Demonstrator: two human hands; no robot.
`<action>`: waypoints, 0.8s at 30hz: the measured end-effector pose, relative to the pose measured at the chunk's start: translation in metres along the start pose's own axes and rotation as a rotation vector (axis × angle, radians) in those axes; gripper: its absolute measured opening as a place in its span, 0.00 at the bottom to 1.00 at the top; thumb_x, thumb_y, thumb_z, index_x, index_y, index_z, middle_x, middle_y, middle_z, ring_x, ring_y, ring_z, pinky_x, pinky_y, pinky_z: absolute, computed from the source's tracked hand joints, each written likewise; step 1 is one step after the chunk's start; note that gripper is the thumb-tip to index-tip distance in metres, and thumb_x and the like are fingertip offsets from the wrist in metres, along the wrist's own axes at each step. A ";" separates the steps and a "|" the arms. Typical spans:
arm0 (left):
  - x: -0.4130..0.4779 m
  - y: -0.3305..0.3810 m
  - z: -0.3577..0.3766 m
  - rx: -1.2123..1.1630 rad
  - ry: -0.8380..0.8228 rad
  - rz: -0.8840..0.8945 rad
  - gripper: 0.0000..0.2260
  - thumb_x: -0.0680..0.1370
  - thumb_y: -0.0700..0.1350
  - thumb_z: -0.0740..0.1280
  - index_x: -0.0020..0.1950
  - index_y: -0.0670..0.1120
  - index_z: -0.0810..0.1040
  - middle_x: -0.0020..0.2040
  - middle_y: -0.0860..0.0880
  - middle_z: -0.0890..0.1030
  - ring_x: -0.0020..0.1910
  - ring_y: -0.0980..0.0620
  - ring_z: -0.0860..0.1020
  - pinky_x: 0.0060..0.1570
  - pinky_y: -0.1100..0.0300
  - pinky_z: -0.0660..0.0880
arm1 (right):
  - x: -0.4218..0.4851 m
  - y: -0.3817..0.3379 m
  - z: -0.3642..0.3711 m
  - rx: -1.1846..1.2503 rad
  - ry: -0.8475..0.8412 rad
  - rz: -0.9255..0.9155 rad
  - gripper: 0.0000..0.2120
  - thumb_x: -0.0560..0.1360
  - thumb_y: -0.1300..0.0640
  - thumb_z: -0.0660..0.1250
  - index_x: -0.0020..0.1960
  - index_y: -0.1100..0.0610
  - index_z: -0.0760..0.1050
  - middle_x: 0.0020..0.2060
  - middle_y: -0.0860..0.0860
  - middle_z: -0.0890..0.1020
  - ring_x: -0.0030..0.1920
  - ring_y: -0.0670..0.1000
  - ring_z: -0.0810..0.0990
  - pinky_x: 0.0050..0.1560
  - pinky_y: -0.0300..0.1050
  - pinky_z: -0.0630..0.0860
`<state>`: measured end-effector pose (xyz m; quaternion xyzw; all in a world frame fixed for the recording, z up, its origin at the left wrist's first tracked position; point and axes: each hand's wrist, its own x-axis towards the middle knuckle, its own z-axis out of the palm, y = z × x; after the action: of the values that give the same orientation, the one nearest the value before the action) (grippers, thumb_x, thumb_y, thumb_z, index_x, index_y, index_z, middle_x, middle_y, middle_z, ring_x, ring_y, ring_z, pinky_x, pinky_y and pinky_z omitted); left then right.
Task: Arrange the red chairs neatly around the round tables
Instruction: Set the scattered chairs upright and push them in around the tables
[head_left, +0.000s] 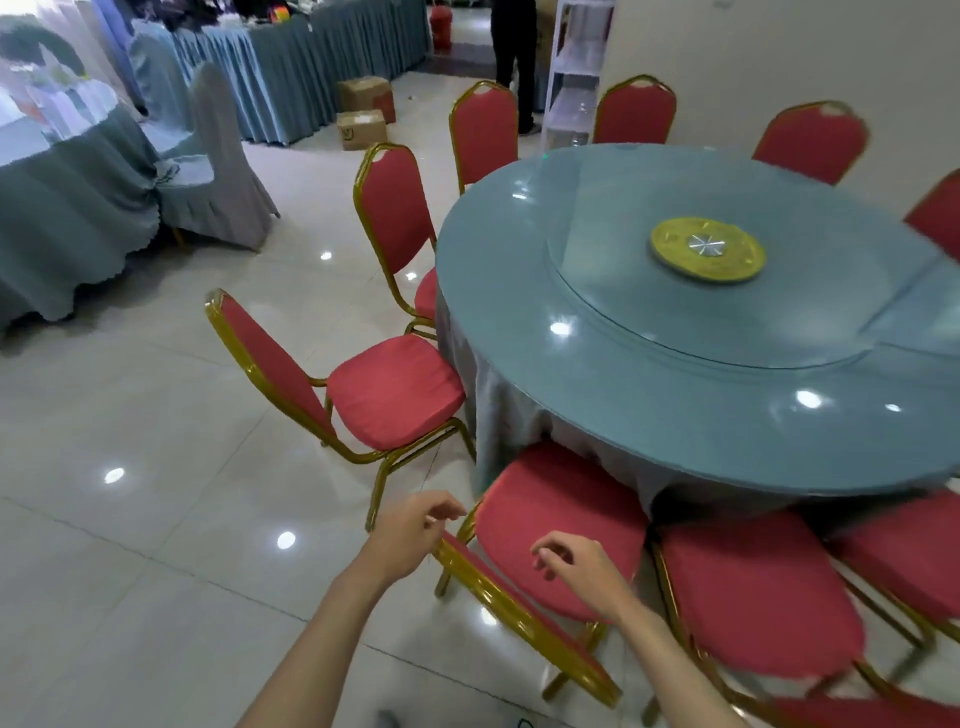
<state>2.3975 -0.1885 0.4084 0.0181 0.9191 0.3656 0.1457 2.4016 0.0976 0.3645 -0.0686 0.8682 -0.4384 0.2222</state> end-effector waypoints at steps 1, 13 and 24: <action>0.006 -0.008 -0.001 0.025 -0.042 0.032 0.16 0.81 0.35 0.66 0.54 0.58 0.81 0.51 0.62 0.82 0.53 0.64 0.80 0.56 0.64 0.80 | -0.006 -0.001 0.005 0.013 0.043 0.040 0.10 0.82 0.58 0.66 0.49 0.46 0.83 0.41 0.41 0.87 0.41 0.42 0.86 0.50 0.45 0.83; 0.024 -0.061 0.014 0.388 -0.406 0.396 0.29 0.74 0.35 0.63 0.63 0.68 0.73 0.61 0.65 0.77 0.63 0.60 0.72 0.63 0.51 0.65 | -0.105 -0.002 0.107 0.044 0.461 0.397 0.19 0.82 0.33 0.54 0.63 0.37 0.78 0.57 0.34 0.80 0.60 0.37 0.76 0.63 0.44 0.72; 0.031 -0.052 0.050 0.391 -0.145 0.295 0.25 0.70 0.29 0.62 0.42 0.60 0.83 0.43 0.58 0.79 0.50 0.53 0.75 0.46 0.51 0.61 | -0.105 0.000 0.113 0.063 0.554 0.407 0.27 0.71 0.22 0.58 0.65 0.31 0.75 0.55 0.32 0.74 0.62 0.40 0.71 0.67 0.52 0.71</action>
<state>2.3860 -0.1893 0.3308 0.2059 0.9470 0.1959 0.1498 2.5460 0.0476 0.3403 0.2348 0.8774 -0.4137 0.0628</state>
